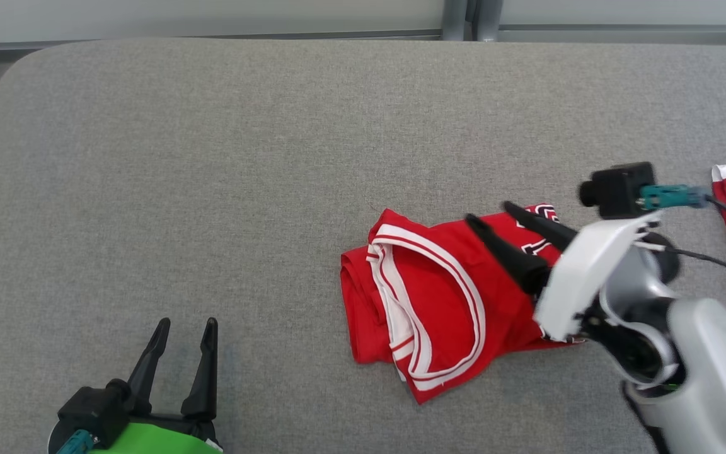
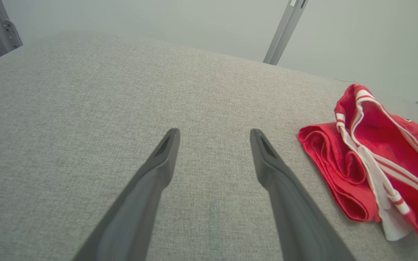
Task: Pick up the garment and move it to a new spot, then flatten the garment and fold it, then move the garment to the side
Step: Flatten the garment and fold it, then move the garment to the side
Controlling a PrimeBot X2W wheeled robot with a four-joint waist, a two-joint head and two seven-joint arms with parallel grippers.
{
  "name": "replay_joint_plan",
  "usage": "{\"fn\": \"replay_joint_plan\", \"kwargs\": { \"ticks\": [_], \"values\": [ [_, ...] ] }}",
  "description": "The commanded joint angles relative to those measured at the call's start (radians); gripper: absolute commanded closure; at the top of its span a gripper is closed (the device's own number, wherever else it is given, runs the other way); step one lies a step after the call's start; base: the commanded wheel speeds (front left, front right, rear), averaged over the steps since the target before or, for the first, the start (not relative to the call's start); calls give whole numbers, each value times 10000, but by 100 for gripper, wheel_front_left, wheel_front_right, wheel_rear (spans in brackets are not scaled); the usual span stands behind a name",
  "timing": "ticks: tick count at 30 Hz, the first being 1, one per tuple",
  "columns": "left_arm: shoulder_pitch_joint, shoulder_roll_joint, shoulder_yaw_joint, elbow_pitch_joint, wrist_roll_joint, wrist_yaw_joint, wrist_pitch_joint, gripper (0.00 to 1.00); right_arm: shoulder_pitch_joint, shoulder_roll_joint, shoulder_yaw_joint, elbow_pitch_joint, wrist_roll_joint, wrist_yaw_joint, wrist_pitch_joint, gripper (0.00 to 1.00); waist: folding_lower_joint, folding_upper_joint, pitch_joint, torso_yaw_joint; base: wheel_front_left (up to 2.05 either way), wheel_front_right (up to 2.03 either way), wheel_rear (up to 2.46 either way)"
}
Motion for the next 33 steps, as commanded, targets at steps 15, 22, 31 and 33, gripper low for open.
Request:
{"fn": "replay_joint_plan", "kwargs": {
  "ticks": [15, 22, 31, 33],
  "values": [
    [-534, 116, -262, -195, -88, -41, -24, 0, 1355, -1657, -2750, 377, -55, 3, 1872, 0, 0, 75, 1000, 199, 0, 0, 0],
    [-666, 150, -301, -102, -164, -43, -26, 0, 1062, -1737, -2427, 1038, 631, 3, 2302, 0, 0, 75, 1036, 394, 0, 0, 0],
    [-539, 35, -251, -13, -190, -43, -25, 0, 175, -1672, -1556, 971, 2413, 3, 1804, 100, 0, 75, 648, 389, 0, 0, 0],
    [-421, -11, -222, -58, -168, -43, -25, 0, 235, -1888, -1431, 556, 2668, 3, 1879, 100, 0, 75, 562, 230, 0, 0, 0]
  ]
}}
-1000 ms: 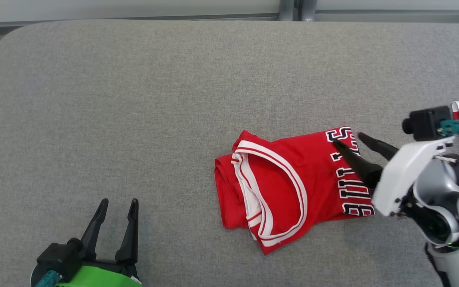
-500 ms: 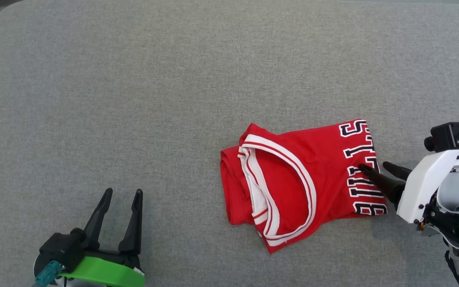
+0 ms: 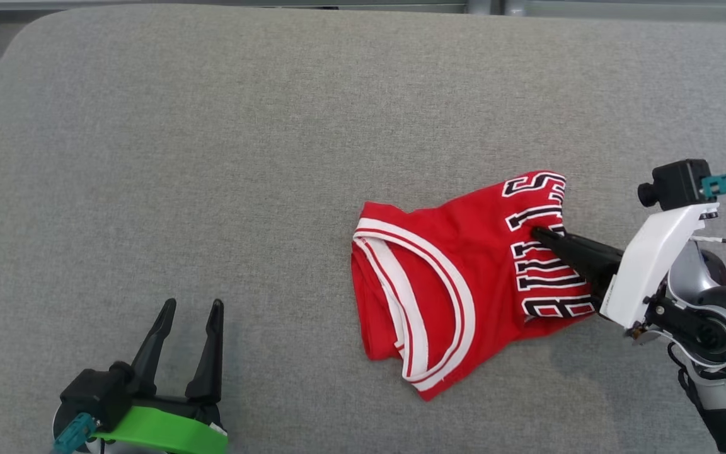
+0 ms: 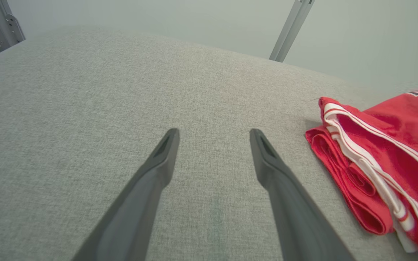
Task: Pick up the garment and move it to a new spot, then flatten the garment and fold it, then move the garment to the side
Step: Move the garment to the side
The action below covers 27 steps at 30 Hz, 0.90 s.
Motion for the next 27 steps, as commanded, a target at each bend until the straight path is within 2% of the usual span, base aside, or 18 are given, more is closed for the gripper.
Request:
{"fn": "replay_joint_plan", "kwargs": {
  "ticks": [1, 7, 14, 20, 27],
  "values": [
    [149, -69, 72, -61, -16, -32, -25, 0, 83, -197, 11, -455, 321, 5, 76, 100, 0, 75, -171, -310, 0, 0, 0],
    [556, -22, 445, -465, 92, -30, -25, 0, 630, -607, -231, -1607, 674, 3, 684, 100, 0, 75, -327, -1695, 0, 0, 0],
    [376, 231, 288, -848, 235, -30, -13, 0, 425, -1077, -832, -1605, 192, 5, 1052, 100, 0, 75, -226, -2937, 0, 0, 0],
    [242, 409, 147, -1151, 293, 2, 83, 0, -581, -1379, -1242, -1179, -729, 3, 1164, 100, 0, 75, 151, -3537, 0, 0, 0],
    [44, 680, 149, -1456, 245, 35, 276, 0, -2086, -1338, -1563, -649, -1670, 3, 1512, 100, 0, 75, 802, -3920, 0, 0, 0]
  ]
}}
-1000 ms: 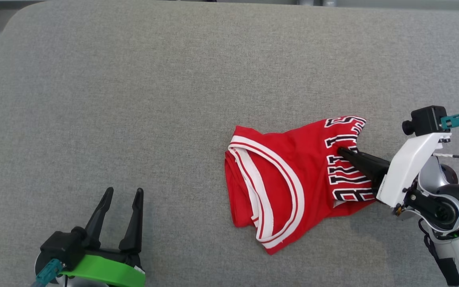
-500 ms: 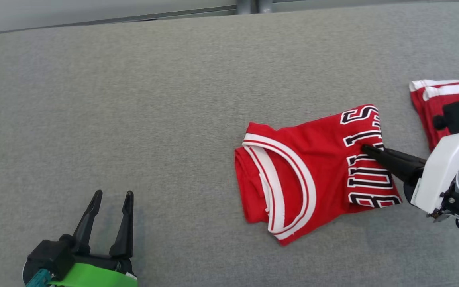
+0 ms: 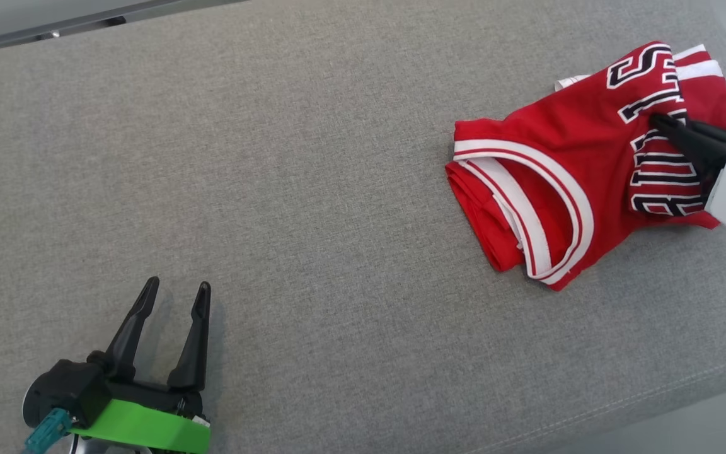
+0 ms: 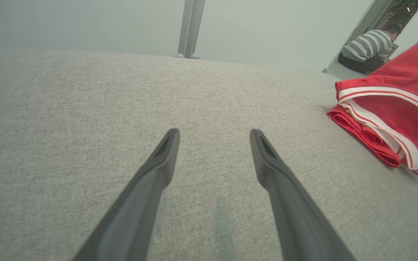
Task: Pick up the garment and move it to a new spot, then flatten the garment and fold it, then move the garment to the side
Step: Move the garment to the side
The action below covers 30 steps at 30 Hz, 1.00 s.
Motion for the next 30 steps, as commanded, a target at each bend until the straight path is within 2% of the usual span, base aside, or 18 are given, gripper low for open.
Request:
{"fn": "replay_joint_plan", "kwargs": {
  "ticks": [1, 10, 20, 21, 22, 23, 24, 27, 30],
  "values": [
    [-247, 95, -6, -72, 15, 19, 38, 0, -259, -72, -125, 122, -178, 3, 65, 100, 0, 75, 404, -270, 0, 0, 0],
    [-395, 272, -118, -215, 71, 46, 199, 0, -1046, -377, -1049, 1011, -890, 3, 180, 100, 0, 75, 701, -30, 0, 0, 0],
    [-516, 389, -194, -396, 78, 102, 317, 0, -1172, -998, -1567, 2301, -2121, 2, -421, 100, 0, 75, 911, 332, 0, 0, 0],
    [-500, 380, -217, -407, 85, 114, 326, 0, -1093, -1136, -1546, 2456, -2411, 2, -710, 87, 0, 75, 911, 365, 0, 0, 0],
    [-484, 372, -255, -411, 96, 118, 336, 0, -983, -1172, -1564, 2672, -2695, 2, -995, 61, 0, 75, 909, 403, 0, 0, 0],
    [-469, 365, -289, -405, 99, 110, 346, 0, -849, -1184, -1549, 2888, -2939, 2, -1230, 23, 0, 75, 897, 439, 0, 0, 0],
    [-446, 351, -320, -399, 90, 123, 361, 0, -711, -1282, -1495, 3129, -3264, 2, -1508, 0, 0, 75, 881, 473, 0, 0, 0],
    [-387, 313, -358, -392, 85, 158, 363, 0, -641, -1281, -1564, 3518, -3763, 2, -2131, 0, 0, 75, 849, 522, 0, 0, 0],
    [-292, 312, -387, -378, 60, 211, 359, 0, -551, -1234, -1543, 3850, -4452, 2, -3252, 0, 0, 75, 739, 583, 0, 0, 0]
  ]
}}
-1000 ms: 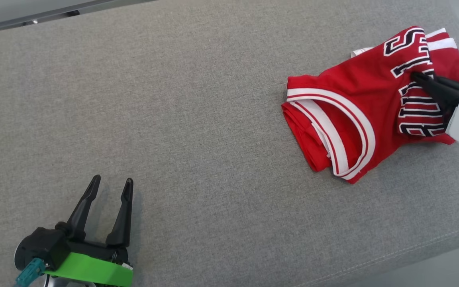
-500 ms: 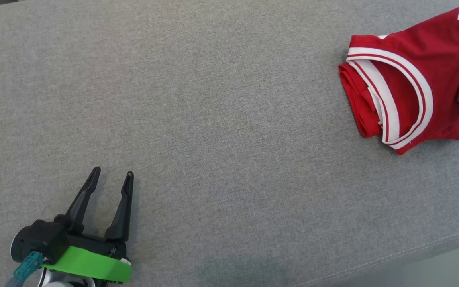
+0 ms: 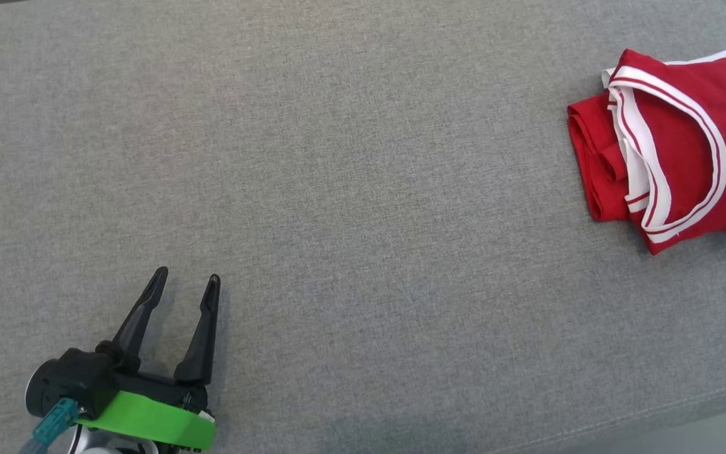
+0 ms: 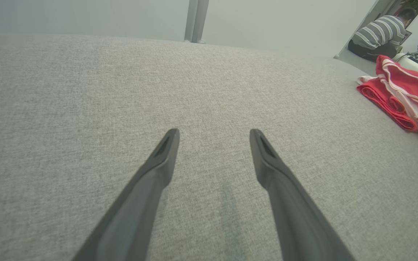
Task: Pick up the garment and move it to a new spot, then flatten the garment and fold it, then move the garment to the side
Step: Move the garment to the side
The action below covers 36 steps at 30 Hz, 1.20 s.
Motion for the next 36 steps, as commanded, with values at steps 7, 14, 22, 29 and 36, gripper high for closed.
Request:
{"fn": "replay_joint_plan", "kwargs": {
  "ticks": [7, 14, 22, 29, 36],
  "values": [
    [175, -150, -60, 249, -56, 161, -141, 0, 400, 741, 462, -522, -1183, -2, -3636, 0, -1, 75, -759, 268, 0, 0, 0],
    [345, -350, -73, 724, -130, 243, -332, 0, 2029, 1761, 868, -1808, -1545, -3, -5637, 0, -1, 75, -1790, 864, 0, 0, 0],
    [443, -460, -54, 1597, -135, 260, -474, 0, 4707, 3316, 296, -2627, -1205, 0, -7076, 0, -1, 75, -2912, 2048, 0, 0, 0],
    [559, -451, -4, 2443, 96, 245, -584, 0, 6184, 4232, -72, -1872, -2342, -3, -8101, 0, -1, 75, -3632, 2702, 0, 0, 0],
    [595, -491, 505, 3096, 73, 316, -619, 0, 6494, 4637, 122, -1275, -3673, -5, -8333, 0, -1, 75, -4132, 2861, 0, 0, 0]
  ]
}}
